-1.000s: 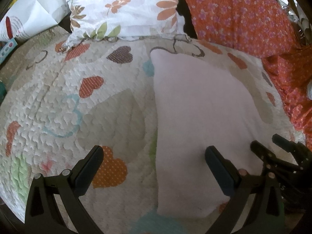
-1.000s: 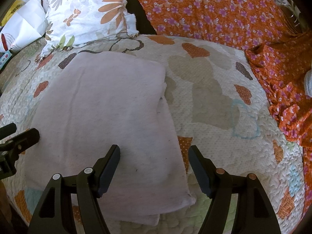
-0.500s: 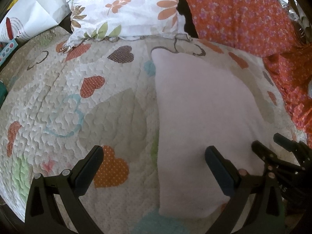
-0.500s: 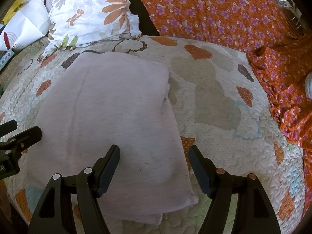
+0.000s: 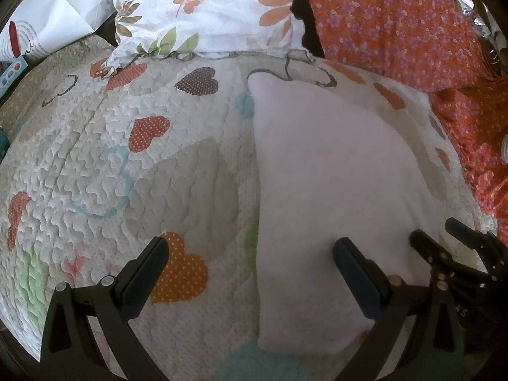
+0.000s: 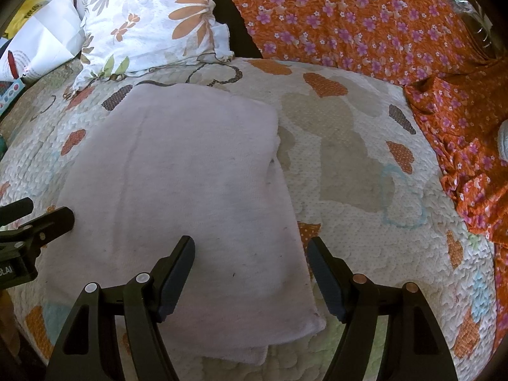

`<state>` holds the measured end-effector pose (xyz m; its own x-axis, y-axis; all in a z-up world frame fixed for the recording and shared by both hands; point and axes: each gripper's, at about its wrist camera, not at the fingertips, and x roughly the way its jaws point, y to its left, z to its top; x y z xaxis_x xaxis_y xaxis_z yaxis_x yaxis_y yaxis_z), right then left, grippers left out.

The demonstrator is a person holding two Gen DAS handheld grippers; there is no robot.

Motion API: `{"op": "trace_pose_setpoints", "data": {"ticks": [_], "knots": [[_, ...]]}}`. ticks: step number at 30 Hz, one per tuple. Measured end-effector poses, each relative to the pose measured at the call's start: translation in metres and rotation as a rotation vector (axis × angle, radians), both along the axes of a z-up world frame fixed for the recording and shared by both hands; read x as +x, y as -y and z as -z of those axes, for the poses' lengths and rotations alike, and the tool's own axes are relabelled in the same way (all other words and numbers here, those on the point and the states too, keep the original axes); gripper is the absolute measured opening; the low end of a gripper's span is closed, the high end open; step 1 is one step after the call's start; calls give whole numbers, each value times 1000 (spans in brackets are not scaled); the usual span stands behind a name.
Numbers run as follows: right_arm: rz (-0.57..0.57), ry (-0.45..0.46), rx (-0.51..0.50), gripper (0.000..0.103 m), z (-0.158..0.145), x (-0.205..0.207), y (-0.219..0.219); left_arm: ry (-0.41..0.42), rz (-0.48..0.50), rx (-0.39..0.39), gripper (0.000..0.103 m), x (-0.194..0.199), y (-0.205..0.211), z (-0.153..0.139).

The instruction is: Fold small clothes

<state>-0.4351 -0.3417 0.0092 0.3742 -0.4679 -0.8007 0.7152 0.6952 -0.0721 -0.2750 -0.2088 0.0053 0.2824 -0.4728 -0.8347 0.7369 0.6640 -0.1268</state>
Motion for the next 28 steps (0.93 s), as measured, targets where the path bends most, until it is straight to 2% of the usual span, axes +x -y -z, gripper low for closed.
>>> {"op": "trace_pose_setpoints", "data": {"ticks": [23, 28], "knots": [[-31, -12, -3, 79, 3, 5, -6, -44, 1, -8, 103, 6, 4, 7], [-31, -12, -6, 79, 2, 5, -6, -33, 4, -11, 103, 5, 4, 7]]}}
